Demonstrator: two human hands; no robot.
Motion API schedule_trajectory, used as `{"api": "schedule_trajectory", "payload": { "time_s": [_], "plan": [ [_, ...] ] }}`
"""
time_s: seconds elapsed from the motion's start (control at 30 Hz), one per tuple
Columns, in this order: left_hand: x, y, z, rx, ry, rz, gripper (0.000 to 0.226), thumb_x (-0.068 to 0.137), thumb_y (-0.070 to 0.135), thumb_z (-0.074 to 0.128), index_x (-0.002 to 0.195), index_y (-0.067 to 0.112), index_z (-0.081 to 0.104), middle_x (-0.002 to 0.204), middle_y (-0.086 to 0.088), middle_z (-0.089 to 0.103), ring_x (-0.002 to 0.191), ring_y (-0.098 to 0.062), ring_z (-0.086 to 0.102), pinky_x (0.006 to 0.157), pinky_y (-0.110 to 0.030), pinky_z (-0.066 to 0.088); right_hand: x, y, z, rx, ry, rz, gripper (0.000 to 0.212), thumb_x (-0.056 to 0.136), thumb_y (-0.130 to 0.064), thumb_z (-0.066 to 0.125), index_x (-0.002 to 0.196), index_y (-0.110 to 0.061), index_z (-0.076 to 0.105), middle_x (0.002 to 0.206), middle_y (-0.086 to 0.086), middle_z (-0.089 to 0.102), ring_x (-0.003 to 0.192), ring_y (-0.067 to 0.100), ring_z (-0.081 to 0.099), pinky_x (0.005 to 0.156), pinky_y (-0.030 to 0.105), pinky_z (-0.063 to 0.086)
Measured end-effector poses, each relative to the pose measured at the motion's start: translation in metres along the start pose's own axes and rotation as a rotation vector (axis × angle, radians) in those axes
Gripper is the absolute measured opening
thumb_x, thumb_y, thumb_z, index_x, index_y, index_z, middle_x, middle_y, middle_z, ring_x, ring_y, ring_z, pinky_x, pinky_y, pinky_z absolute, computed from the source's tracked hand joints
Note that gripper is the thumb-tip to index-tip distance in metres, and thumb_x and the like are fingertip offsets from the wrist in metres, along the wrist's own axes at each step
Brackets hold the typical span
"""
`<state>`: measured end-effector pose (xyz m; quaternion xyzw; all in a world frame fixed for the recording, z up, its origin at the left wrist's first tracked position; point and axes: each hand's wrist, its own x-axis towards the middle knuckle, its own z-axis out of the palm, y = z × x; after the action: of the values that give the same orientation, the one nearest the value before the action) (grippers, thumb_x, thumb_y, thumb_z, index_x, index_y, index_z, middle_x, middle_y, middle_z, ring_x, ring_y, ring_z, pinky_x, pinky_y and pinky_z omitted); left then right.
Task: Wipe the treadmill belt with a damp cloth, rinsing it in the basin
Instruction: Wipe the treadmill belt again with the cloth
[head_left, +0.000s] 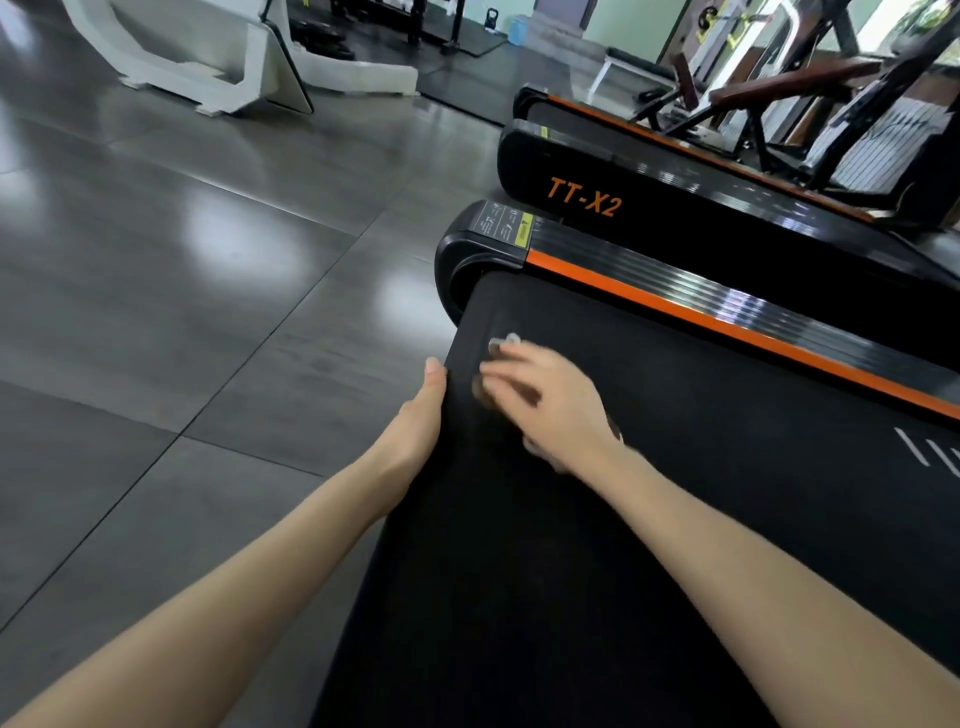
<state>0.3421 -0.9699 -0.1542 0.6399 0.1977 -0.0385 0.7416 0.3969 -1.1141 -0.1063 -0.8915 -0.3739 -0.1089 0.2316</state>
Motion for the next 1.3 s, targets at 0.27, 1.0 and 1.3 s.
{"api": "schedule_trajectory", "payload": {
  "time_s": [0.27,1.0,1.3],
  "plan": [
    [-0.029,0.004,-0.019,-0.107,-0.089,-0.119,0.064,0.095,0.063,0.006,0.141,0.033,0.040,0.136,0.010,0.048,0.098,-0.011,0.053,0.077,-0.027,0.039,-0.020,-0.032,0.006,-0.048,-0.009,0.060,0.037,0.090,-0.047,0.050,0.111,-0.024,0.070,0.135,0.001,0.055,0.129,0.019,0.044,0.111,0.030,0.025],
    [-0.110,0.019,-0.051,0.015,-0.219,-0.192,0.080,0.093,0.066,0.004,0.118,0.014,0.060,0.128,-0.002,0.059,0.116,-0.023,0.054,0.097,-0.037,0.043,-0.170,-0.142,-0.020,0.179,-0.255,-0.392,0.030,0.091,-0.036,0.053,0.107,-0.018,0.072,0.129,0.008,0.059,0.130,0.024,0.045,0.112,0.041,0.029],
    [-0.107,0.029,-0.062,0.021,0.028,-0.094,0.064,0.098,0.058,0.016,0.105,0.015,0.064,0.121,-0.007,0.061,0.110,-0.029,0.056,0.096,-0.043,0.045,-0.086,-0.109,0.000,-0.009,-0.117,-0.276,0.036,0.087,-0.041,0.049,0.093,-0.017,0.075,0.114,0.007,0.066,0.107,0.027,0.060,0.094,0.043,0.044]
  ]
}}
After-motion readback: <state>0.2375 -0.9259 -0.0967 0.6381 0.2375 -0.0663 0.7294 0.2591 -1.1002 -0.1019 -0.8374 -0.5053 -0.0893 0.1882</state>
